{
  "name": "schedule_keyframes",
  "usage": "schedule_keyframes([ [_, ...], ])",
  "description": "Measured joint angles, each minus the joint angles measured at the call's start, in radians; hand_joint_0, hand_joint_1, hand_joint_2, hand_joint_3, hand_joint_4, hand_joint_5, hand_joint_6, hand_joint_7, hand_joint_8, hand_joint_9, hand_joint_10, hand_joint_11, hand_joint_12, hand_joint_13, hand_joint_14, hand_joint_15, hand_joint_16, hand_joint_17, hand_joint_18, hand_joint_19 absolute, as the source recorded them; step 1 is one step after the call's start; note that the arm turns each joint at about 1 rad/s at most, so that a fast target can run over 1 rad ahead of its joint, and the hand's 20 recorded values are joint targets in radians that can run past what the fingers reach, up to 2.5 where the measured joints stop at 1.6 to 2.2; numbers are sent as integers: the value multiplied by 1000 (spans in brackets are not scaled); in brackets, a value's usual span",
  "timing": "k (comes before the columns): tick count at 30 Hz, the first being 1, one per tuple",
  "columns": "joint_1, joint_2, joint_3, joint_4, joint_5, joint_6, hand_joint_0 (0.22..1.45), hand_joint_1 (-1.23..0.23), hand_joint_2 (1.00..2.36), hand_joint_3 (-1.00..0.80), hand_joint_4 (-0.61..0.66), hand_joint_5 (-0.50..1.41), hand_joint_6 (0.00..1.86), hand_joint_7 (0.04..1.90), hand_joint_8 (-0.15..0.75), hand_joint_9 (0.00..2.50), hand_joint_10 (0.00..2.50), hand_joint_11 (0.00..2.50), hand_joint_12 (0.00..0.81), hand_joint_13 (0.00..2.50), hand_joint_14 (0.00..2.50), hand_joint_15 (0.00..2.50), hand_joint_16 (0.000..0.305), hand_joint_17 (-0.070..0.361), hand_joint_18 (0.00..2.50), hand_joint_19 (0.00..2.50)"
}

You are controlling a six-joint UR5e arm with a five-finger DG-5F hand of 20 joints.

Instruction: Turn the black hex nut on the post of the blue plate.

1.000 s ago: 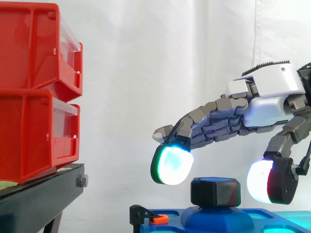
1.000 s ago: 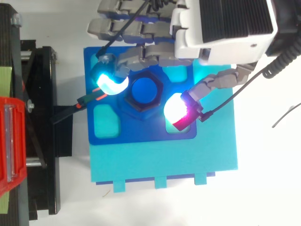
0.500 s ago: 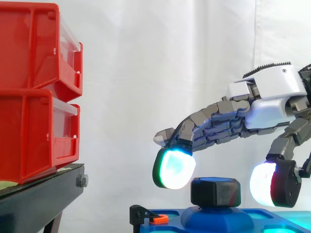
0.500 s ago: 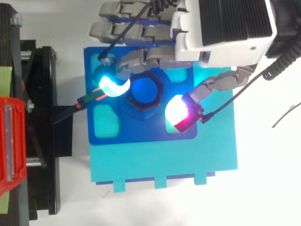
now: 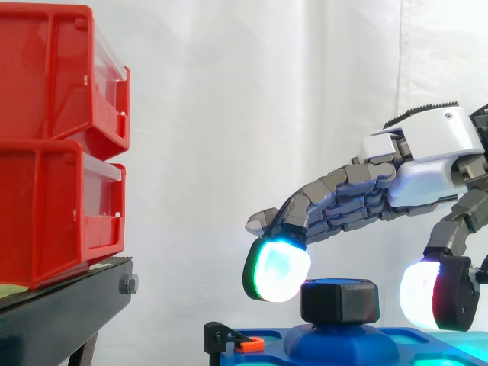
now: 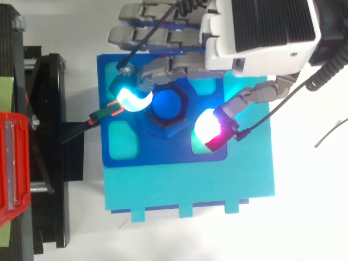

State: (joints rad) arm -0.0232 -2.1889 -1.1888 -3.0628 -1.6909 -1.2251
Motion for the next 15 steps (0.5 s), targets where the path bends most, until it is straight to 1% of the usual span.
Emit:
schedule_keyframes([
  [7,-5,0,0,-1,-5,-1,500,-835,1000,-500,95,-298,502,699,121,0,0,0,286,0,0,0,39,87,0,71],
  [15,-13,1,0,-16,-10,-1,501,-822,1000,-500,100,-296,502,707,121,0,0,0,284,0,0,0,39,87,0,72],
])
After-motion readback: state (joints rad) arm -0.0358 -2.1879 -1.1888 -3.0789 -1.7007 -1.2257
